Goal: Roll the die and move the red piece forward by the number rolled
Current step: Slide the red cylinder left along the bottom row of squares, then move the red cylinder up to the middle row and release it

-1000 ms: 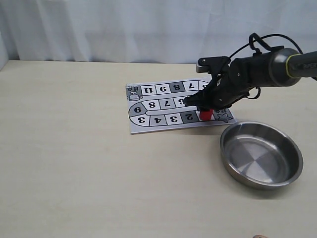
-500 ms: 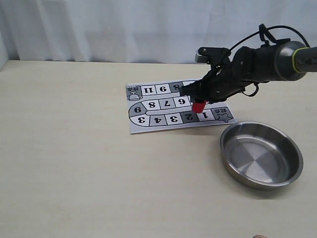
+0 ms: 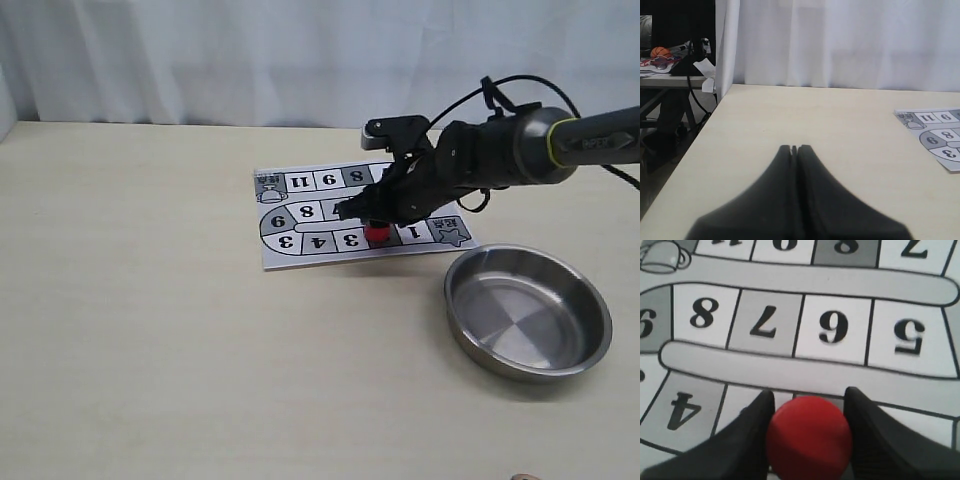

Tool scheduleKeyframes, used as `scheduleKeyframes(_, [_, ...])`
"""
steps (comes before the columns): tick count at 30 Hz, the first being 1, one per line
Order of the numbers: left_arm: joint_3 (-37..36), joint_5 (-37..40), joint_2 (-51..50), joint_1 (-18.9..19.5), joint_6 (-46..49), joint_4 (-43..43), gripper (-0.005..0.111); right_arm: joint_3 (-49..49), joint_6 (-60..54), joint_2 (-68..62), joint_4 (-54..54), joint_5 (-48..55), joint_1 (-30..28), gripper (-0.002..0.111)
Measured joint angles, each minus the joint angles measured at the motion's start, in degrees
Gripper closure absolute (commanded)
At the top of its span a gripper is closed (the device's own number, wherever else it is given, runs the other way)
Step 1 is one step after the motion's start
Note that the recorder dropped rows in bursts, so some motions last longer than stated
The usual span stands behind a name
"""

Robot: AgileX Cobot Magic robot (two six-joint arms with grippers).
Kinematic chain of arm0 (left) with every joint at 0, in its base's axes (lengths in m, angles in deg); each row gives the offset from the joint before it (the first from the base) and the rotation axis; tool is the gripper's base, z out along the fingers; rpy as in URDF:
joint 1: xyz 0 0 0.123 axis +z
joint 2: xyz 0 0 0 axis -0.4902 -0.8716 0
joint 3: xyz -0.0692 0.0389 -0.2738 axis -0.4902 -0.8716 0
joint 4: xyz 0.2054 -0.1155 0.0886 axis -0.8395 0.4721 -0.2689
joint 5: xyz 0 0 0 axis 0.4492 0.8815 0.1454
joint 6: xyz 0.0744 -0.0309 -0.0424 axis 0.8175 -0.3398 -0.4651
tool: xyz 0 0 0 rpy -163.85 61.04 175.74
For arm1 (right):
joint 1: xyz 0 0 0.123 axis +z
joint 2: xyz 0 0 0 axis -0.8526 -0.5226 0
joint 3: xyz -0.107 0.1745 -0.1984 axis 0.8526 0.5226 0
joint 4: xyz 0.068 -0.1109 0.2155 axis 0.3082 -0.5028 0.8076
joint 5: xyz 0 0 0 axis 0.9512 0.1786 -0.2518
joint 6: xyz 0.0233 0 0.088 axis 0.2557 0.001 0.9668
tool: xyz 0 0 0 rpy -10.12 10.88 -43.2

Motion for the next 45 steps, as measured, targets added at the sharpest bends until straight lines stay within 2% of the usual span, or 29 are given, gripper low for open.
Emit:
scheduleKeyframes(14, [0.0,0.0,0.0,0.0,0.0,0.0,0.107,0.0,-0.13,1.26,-0.15,-0.17,0.0,0.104])
scheduleKeyframes(21, [0.0,0.0,0.0,0.0,0.0,0.0,0.107,0.0,-1.52,4.72,0.36,0.0,2.33,0.104])
scheduleKeyframes(26, [0.0,0.0,0.0,0.0,0.0,0.0,0.107,0.0,-2.75,4.19,0.74,-1.36,4.26,0.104])
scheduleKeyframes(34, [0.0,0.0,0.0,0.0,0.0,0.0,0.107,0.0,-2.93,-1.0,0.97,-4.25,4.48,0.104])
scheduleKeyframes(45, [0.0,0.0,0.0,0.0,0.0,0.0,0.107,0.0,-2.99,0.15,1.25,-4.45,4.54,0.104])
